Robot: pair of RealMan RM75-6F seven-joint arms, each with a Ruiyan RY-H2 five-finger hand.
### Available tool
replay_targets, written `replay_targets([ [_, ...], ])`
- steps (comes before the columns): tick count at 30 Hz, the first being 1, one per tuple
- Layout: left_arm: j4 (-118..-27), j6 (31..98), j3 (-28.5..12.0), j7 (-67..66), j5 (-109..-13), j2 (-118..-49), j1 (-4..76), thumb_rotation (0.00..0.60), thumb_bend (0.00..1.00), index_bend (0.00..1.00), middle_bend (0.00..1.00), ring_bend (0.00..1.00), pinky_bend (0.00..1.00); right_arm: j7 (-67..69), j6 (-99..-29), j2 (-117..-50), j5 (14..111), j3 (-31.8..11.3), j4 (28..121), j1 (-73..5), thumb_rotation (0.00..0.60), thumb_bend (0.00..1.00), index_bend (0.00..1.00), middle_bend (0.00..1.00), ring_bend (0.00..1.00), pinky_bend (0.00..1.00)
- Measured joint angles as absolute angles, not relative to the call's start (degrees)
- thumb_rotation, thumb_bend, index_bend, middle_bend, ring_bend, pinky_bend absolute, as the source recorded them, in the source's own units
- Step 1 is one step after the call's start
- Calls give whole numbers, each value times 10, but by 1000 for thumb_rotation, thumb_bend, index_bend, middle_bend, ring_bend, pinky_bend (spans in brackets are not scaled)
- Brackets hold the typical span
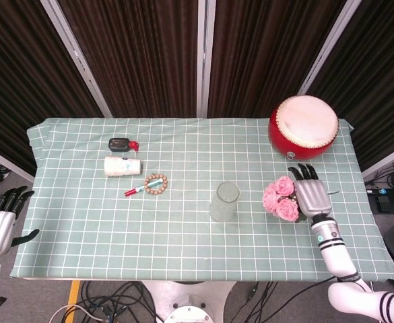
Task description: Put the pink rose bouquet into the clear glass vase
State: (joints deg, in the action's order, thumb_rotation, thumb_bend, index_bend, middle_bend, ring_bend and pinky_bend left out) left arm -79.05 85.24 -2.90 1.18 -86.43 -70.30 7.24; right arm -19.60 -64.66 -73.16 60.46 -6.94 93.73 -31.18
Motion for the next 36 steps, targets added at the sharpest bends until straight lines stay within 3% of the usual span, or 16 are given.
replay_targets([
  [10,-802,842,-28,-9,-862,-706,77,600,0,175,116,108,292,-55,-707,-570,680,-133,1102,-274,600,80,777,192,0,0],
  [16,-805,842,-29,-12,-860,-706,77,600,0,175,116,107,293,21,-697,-522,683,-179,1176,-279,600,80,779,206,0,0],
  [21,-805,842,-29,-11,-860,-705,78,600,0,176,116,108,292,70,-693,-541,693,-199,1205,-294,600,78,780,217,0,0],
  [26,-799,836,-29,-6,-852,-706,76,600,0,175,116,108,292,103,-707,-601,684,-216,1220,-307,600,79,793,239,0,0],
  [31,-790,831,-28,1,-847,-709,75,600,0,175,116,108,292,119,-735,-662,649,-239,1241,-322,600,78,801,245,0,0],
  [36,-785,829,-27,6,-847,-713,76,600,0,176,117,108,292,142,-730,-679,600,-259,1272,-333,600,78,803,245,0,0],
])
